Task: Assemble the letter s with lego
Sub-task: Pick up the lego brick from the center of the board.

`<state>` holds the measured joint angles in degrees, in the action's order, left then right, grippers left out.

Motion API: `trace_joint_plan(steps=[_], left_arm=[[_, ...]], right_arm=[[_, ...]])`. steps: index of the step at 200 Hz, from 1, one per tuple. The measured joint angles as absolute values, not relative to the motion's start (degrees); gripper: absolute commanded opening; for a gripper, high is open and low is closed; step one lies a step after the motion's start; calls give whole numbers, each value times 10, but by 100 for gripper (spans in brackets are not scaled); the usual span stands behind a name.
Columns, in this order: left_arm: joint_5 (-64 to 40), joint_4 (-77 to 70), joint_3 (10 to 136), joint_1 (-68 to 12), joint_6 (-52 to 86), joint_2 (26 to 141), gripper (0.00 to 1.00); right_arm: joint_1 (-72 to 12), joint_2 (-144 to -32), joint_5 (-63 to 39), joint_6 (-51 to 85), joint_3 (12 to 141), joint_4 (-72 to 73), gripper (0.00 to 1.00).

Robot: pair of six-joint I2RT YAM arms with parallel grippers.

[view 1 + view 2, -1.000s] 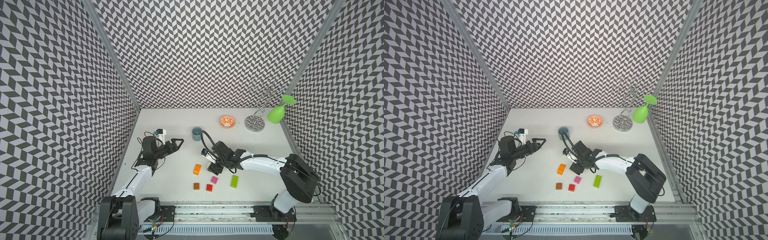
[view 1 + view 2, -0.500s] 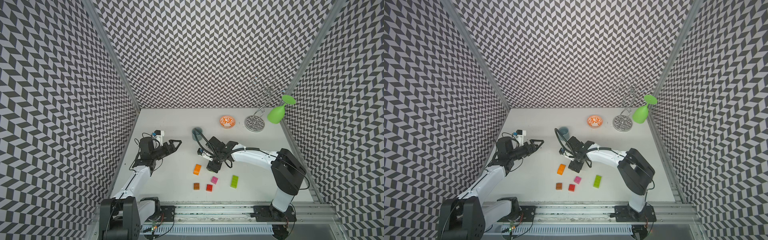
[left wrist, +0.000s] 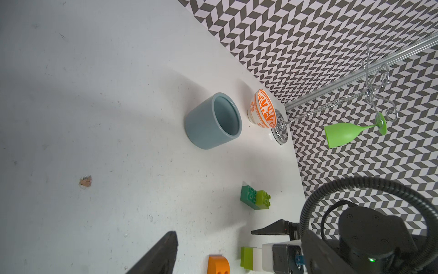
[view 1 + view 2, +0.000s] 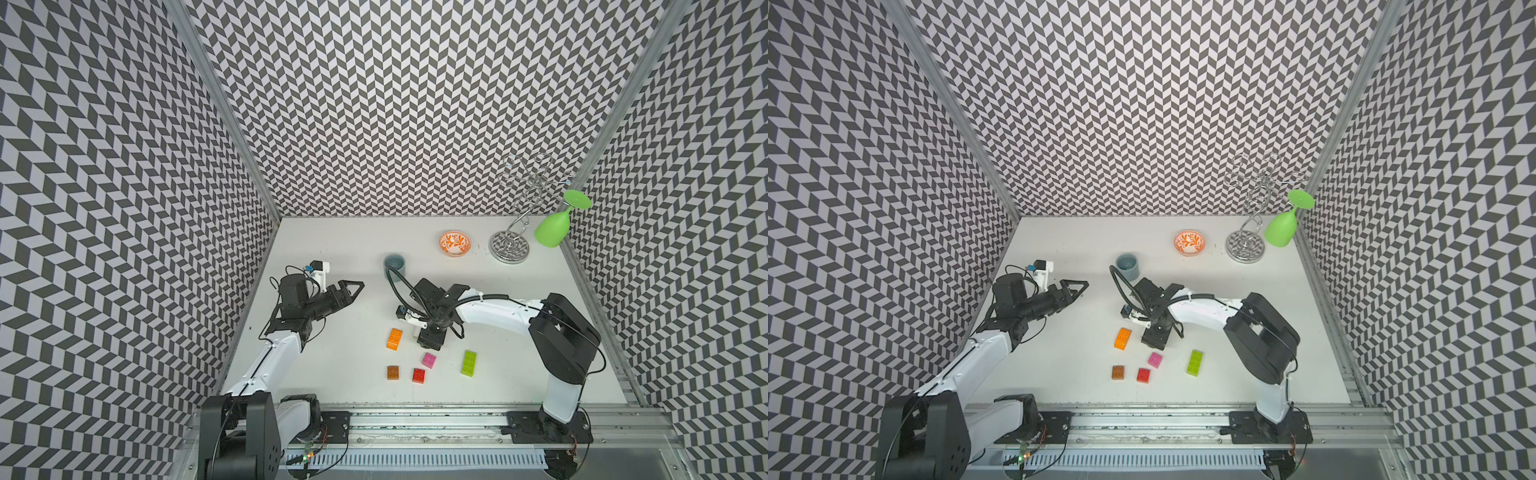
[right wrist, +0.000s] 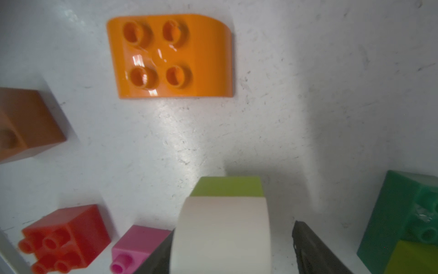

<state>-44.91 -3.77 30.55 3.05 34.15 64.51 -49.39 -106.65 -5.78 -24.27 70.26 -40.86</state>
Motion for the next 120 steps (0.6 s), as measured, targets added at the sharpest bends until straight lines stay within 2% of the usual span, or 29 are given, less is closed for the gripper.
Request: trace_joint_plan(steps=[120], left_arm=[[-453,-38,305,34,342,645,82]], right_arm=[[-494,-1077,-67,-259,702,-390,46]])
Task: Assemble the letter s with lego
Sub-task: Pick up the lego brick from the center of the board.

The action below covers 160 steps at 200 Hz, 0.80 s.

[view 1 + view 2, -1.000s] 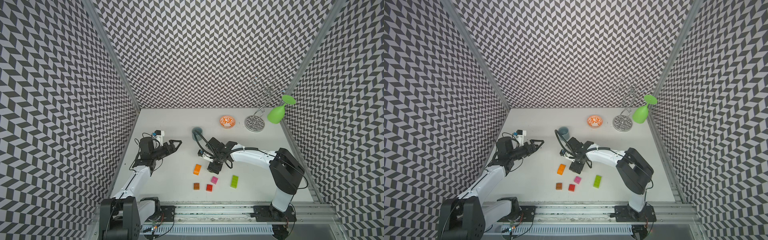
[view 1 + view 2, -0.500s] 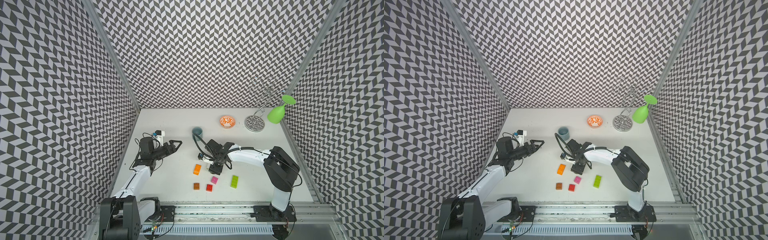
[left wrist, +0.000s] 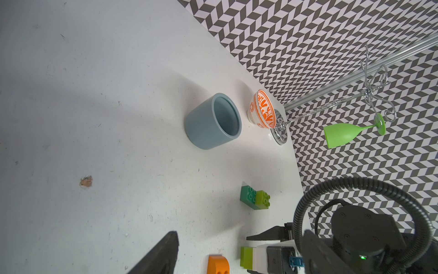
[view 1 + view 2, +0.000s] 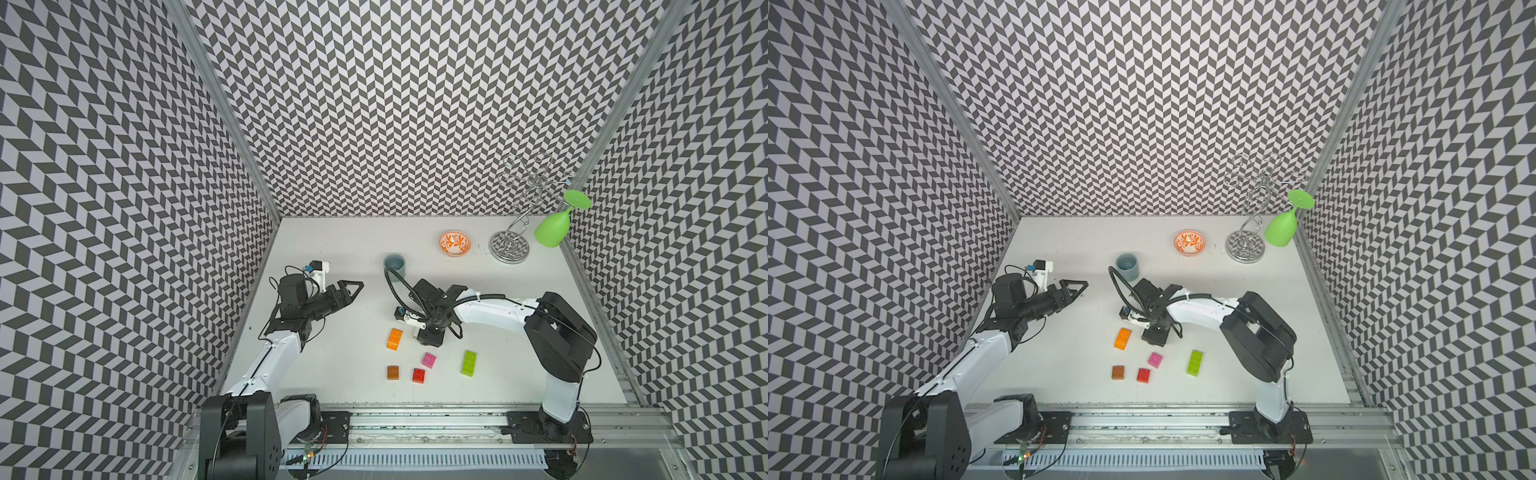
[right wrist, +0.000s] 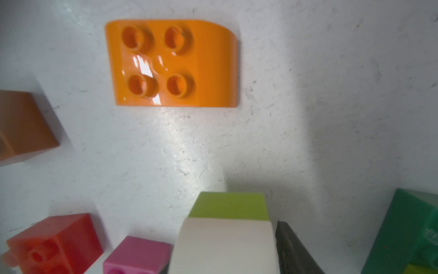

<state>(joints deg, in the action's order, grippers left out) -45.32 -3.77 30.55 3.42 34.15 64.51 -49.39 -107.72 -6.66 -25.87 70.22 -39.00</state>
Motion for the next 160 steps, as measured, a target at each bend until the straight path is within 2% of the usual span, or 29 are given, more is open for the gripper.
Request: trace_joint_plan(steps=[59,101,160], left_arm=[[-455,-37,305,34,341,645,82],[-458,-25,309,36,334,645,82],[-466,-7,318,55,315,644,82]], right_arm=[[-492,-1076,-70,-260,702,-384,26],[-471,-1053,-72,-260,719,-422,21],[-386,-1040,-69,-274,818,-443,15]])
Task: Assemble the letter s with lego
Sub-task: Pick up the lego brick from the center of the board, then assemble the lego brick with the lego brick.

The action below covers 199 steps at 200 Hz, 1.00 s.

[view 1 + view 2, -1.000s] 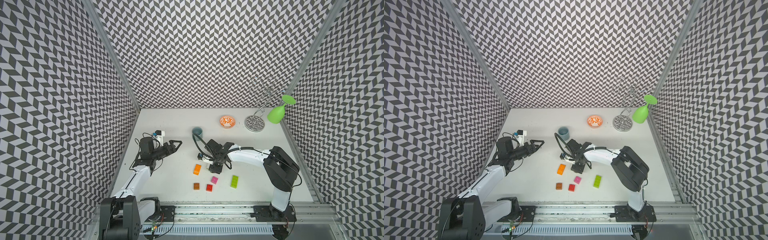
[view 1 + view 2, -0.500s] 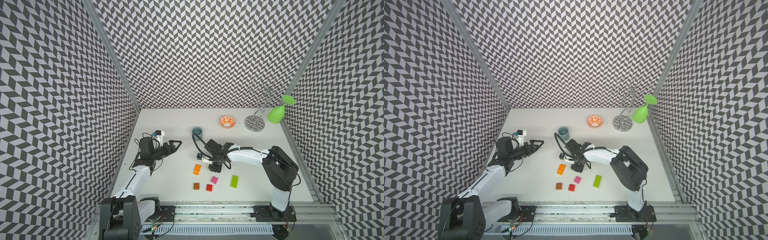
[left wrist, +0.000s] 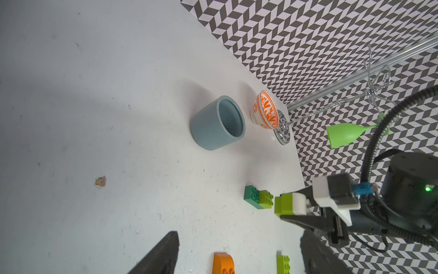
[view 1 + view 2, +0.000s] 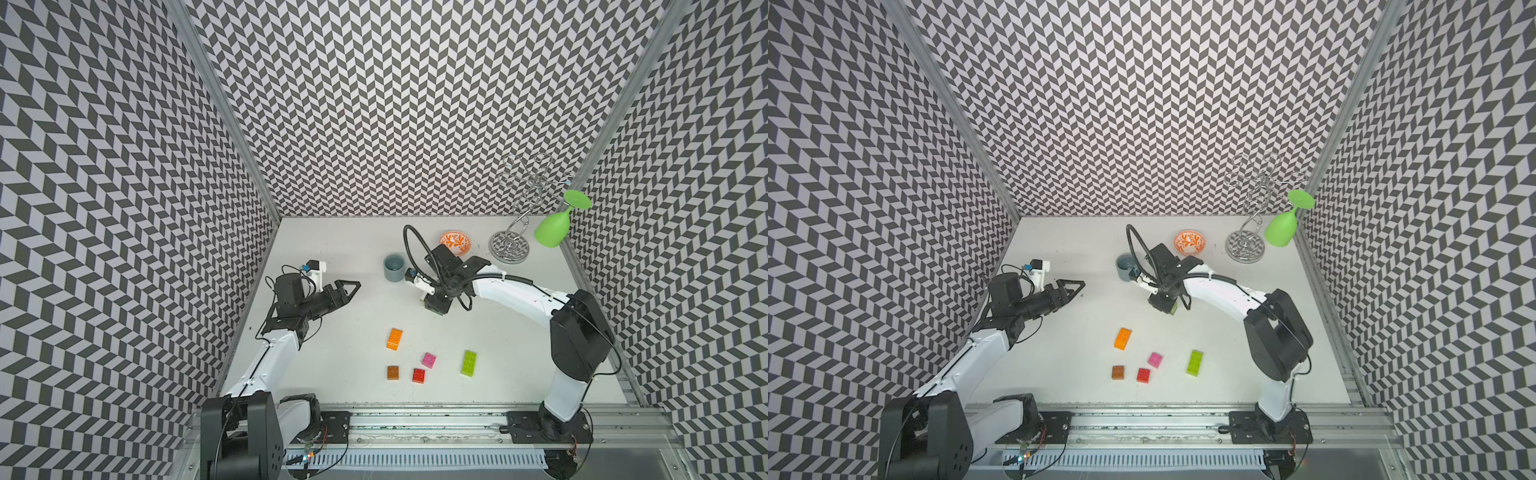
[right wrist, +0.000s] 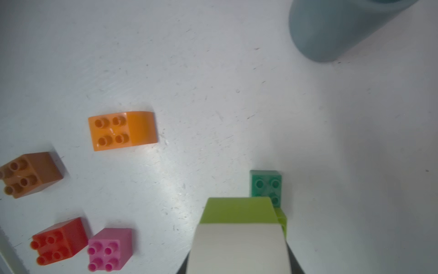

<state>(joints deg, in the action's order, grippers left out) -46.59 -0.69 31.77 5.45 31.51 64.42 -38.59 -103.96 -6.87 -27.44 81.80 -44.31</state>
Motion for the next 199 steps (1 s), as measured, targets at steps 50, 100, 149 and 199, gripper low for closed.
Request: trace_joint_plan(steps=[50,100,149,199], left_arm=[[-476,-7,318,58,313,644,81],[-479,-7,318,60,313,644,81],[-479,-7,318,60,313,644,80],[-483,-7,318,60,313,645,80]], right_arm=[[-356,-1074,-71,-302,848,-455,11],[-347,-1087,-75,-325,845,-467,9],[-340,-1090,-83,-339,837,-468,7],[-336,-1101,-92,-347,837,-468,5]])
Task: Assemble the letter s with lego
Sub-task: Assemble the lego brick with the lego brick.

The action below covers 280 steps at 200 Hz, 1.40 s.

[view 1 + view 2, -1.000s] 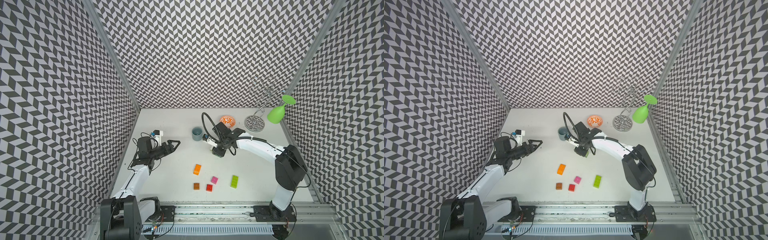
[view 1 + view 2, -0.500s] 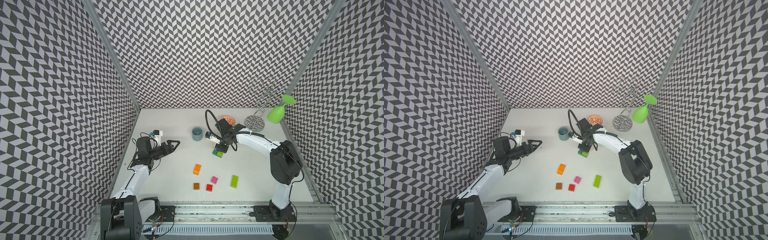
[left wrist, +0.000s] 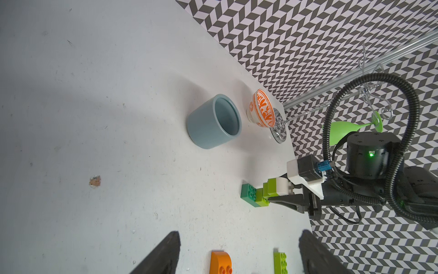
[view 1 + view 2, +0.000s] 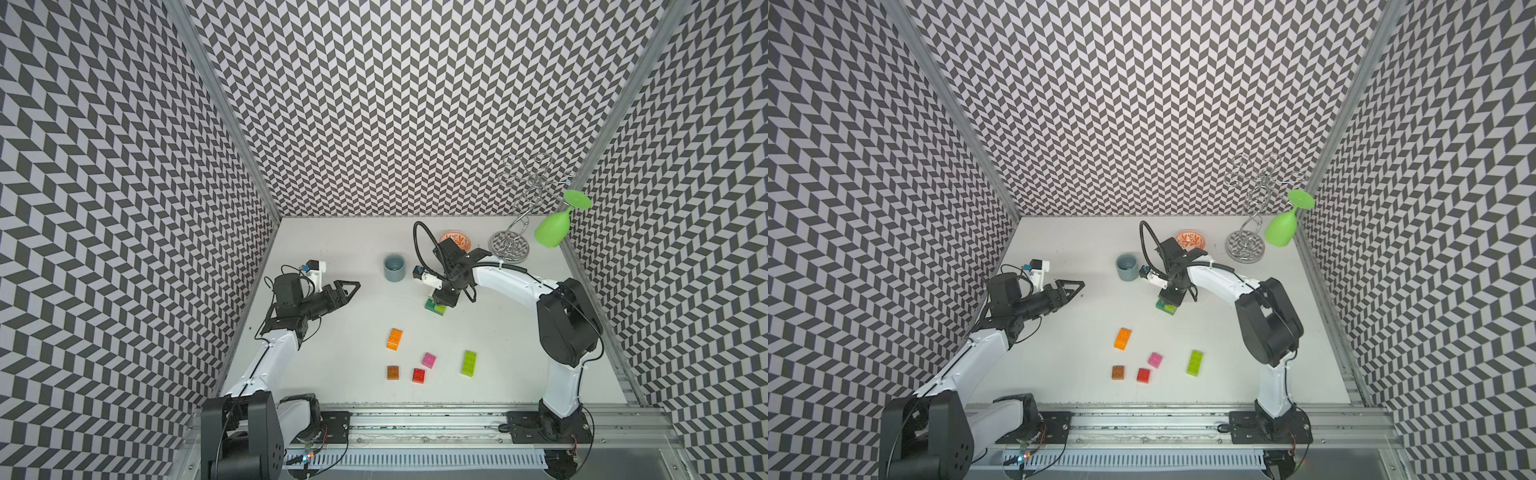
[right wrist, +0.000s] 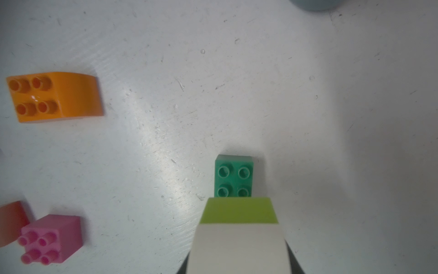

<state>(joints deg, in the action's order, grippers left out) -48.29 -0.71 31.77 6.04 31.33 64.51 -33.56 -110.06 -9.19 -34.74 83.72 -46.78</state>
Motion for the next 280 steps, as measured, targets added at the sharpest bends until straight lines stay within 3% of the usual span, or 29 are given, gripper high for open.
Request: trace_joint_plan(steps=[280], left_arm=[[-483,-7,318,64,313,645,80]], right_arm=[[-332,-1090,-119,-349,790,-406,0]])
